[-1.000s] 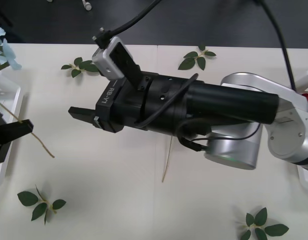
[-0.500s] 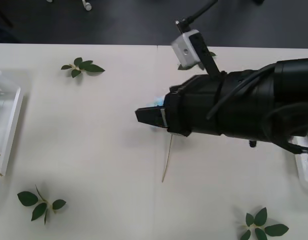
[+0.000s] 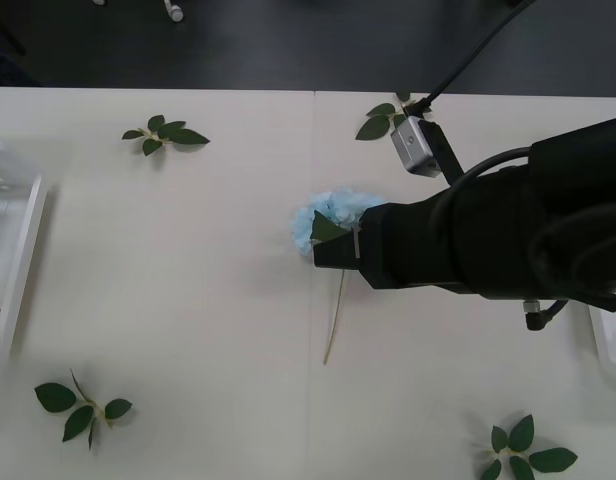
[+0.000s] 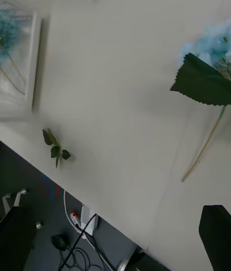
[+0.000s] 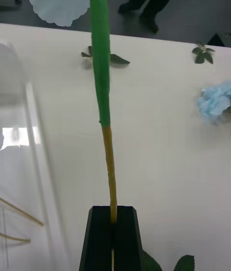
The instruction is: Put the red flowers into the right box and the blue flowers into the left box
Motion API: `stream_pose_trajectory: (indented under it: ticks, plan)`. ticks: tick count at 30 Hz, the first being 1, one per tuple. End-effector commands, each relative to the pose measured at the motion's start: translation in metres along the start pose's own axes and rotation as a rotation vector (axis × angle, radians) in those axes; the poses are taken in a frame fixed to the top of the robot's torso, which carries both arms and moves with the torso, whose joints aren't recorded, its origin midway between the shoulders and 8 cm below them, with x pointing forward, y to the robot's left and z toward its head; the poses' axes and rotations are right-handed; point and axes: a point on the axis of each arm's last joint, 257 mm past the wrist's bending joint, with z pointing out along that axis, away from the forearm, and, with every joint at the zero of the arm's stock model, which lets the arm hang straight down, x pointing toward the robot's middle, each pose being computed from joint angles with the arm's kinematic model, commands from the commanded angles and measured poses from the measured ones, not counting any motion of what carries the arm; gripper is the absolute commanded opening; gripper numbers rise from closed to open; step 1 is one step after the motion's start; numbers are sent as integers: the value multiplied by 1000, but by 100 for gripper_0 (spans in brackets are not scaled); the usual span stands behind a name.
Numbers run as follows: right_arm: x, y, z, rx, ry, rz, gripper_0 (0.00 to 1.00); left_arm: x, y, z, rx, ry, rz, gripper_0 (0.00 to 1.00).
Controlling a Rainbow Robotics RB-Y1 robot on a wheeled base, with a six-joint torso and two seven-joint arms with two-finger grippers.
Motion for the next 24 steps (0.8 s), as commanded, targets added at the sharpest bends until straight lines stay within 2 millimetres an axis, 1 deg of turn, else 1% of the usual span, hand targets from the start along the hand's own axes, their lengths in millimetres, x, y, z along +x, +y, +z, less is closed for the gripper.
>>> stream_pose_trajectory:
  ticks: [1, 3, 6, 7, 8, 9, 10, 11, 13, 18, 20, 22, 24]
  plan:
    - [2, -6, 19, 59, 19, 130, 100, -10, 27, -11, -106, 47, -142, 1]
    - [1, -10, 30, 87, 19, 183, 100, -9, 38, -12, -149, 63, -186, 1]
    - [-2, -22, 54, 152, 4, 277, 100, -6, 56, -11, -222, 93, -256, 1]
    - [-3, -23, 58, 163, 1, 292, 100, -6, 59, -11, -234, 95, -267, 2]
    - [-5, -29, 69, 191, -3, 329, 100, -5, 66, -12, -264, 105, -281, 1]
    - [-6, -31, 74, 203, -6, 344, 100, -5, 69, -11, -277, 111, -285, 2]
    - [-7, -37, 86, 232, -9, 372, 100, -6, 76, -11, -305, 116, -299, 1]
    - [-8, -39, 90, 243, -13, 379, 100, -6, 78, -11, -316, 119, -302, 2]
    - [-11, -49, 106, 289, -15, 410, 100, -8, 88, -9, -356, 128, -312, 2]
    - [-14, -71, 131, 367, -14, 452, 100, -16, 110, -6, -446, 138, -317, 1]
    - [-13, -80, 139, 400, -12, 445, 100, -19, 119, -4, -477, 138, -319, 1]
    - [-7, -91, 147, 443, -4, 434, 100, -20, 131, -2, -516, 143, -323, 1]
    - [-4, -97, 152, 462, 1, 433, 100, -20, 139, -1, -534, 144, -323, 1]
